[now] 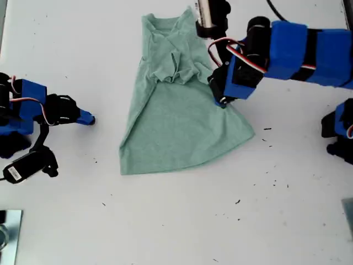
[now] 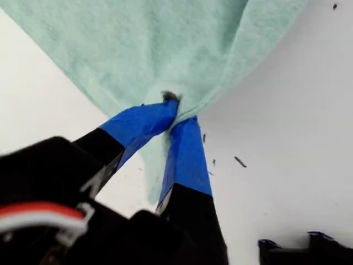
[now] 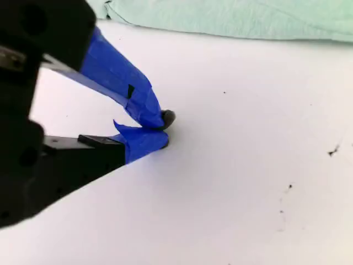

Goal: Fold t shirt

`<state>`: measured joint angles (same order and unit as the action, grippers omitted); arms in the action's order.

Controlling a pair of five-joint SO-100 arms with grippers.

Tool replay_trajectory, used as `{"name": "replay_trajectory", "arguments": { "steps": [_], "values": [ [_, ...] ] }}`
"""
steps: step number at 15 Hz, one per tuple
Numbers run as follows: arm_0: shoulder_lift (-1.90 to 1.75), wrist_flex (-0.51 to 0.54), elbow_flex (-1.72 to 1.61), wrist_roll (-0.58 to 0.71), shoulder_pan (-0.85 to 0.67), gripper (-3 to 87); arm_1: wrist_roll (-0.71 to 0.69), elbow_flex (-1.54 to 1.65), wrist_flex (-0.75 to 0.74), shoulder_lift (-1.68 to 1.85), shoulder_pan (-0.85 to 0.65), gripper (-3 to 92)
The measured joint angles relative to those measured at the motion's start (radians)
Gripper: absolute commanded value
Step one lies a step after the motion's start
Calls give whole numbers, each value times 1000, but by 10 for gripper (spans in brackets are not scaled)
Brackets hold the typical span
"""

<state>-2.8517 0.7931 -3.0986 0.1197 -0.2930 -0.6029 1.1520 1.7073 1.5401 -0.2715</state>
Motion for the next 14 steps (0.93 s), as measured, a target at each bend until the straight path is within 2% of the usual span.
{"name": "replay_trajectory", "arguments": {
  "steps": [5,7,9,10,11,14],
  "values": [
    [0,0,0,0,0,-2,115,-17,-393,-178,103,0],
    [0,0,0,0,0,-2,135,-20,-505,-241,144,-1],
    [0,-3,0,0,0,-2,150,-21,-538,-296,156,59],
    [0,-3,0,0,0,-2,164,-23,-540,-324,160,182],
    [0,-3,0,0,0,-2,163,-34,-534,-327,160,215],
    [-2,-3,0,0,0,-2,155,-120,-414,-325,163,208]
  ]
}}
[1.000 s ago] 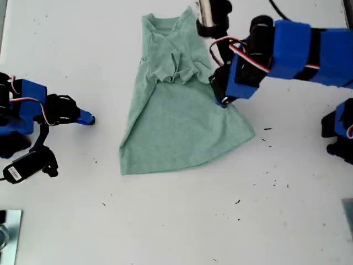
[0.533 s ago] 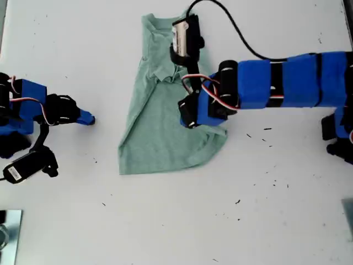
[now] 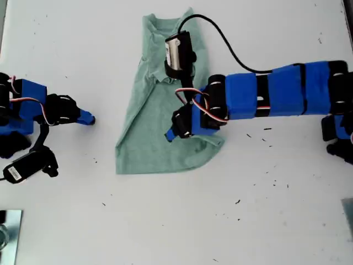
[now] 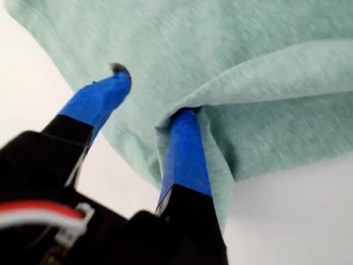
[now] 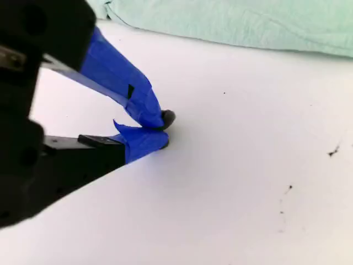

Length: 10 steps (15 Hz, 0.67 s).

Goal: Fold t shirt

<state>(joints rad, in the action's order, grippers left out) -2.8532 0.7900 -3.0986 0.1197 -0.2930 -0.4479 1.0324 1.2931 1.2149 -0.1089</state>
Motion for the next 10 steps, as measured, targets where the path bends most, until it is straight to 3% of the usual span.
{"name": "replay_trajectory", "arguments": {
  "steps": [7,10],
  "values": [
    [-31,0,-12,0,0,-2,-95,-15,115,327,9,199],
    [-89,2,-31,0,0,-2,-135,144,288,370,-66,239]
  ]
}}
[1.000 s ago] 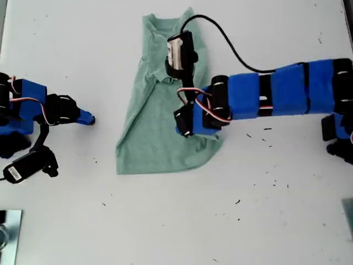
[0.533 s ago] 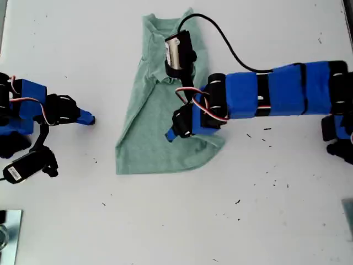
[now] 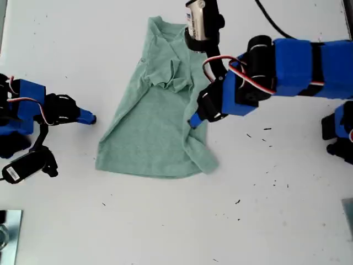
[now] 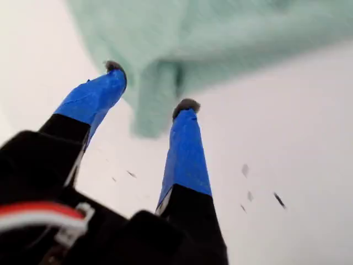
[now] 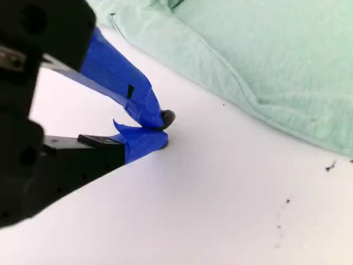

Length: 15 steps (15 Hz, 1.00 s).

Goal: Fold t shirt

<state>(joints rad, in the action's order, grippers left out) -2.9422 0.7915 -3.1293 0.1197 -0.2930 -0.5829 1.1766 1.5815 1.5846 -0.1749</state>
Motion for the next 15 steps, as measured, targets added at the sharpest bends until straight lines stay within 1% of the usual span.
{"name": "replay_trajectory", "arguments": {
  "steps": [1,4,5,6,7,9,11,12,15],
  "values": [
    [-8,0,0,0,0,-2,-15,0,-2,-11,-5,218],
    [-14,2,0,0,0,-2,-21,-20,-26,-216,-3,221],
    [-14,2,0,0,0,-2,-15,38,-38,-224,-12,119],
    [-14,2,0,0,0,-2,2,126,-34,-230,-23,76],
    [-14,2,0,0,0,-2,12,215,-80,-212,-37,24],
    [-14,2,0,0,0,-2,2,509,-273,-38,-69,24],
    [-14,2,0,0,0,-2,-26,879,-466,238,-135,24],
    [-14,2,0,0,0,-2,-43,1028,-522,380,-181,24],
    [-14,2,-3,0,0,-2,-87,1419,-561,816,-342,24]
  ]
}}
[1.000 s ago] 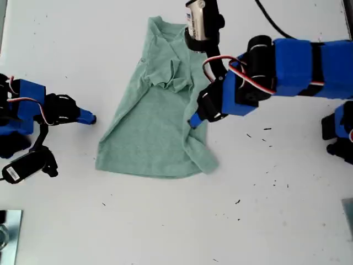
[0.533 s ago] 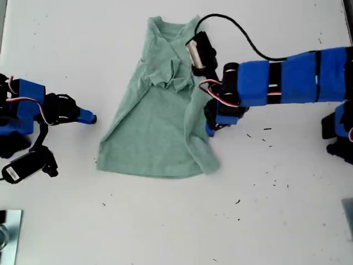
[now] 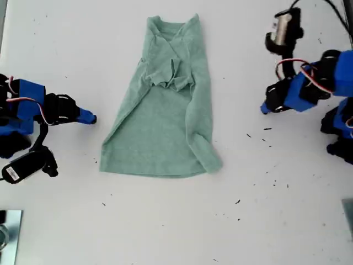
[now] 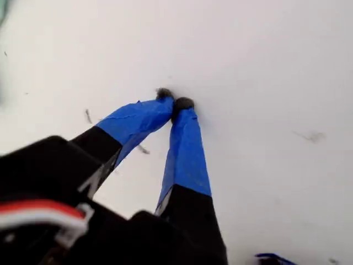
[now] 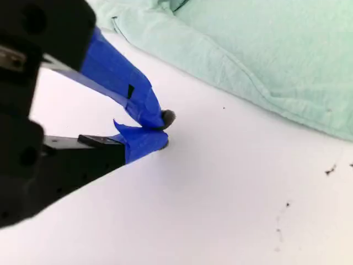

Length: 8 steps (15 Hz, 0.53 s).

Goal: Fold t shirt

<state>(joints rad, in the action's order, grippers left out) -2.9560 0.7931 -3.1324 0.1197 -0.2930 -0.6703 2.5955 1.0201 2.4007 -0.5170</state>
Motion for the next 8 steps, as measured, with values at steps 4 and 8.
{"name": "replay_trajectory", "arguments": {
  "steps": [4,8],
  "values": [
    [-3,5,0,0,0,-3,-54,285,23,393,-137,25],
    [173,199,373,31,25,-3,-54,288,17,379,-143,25]
  ]
}}
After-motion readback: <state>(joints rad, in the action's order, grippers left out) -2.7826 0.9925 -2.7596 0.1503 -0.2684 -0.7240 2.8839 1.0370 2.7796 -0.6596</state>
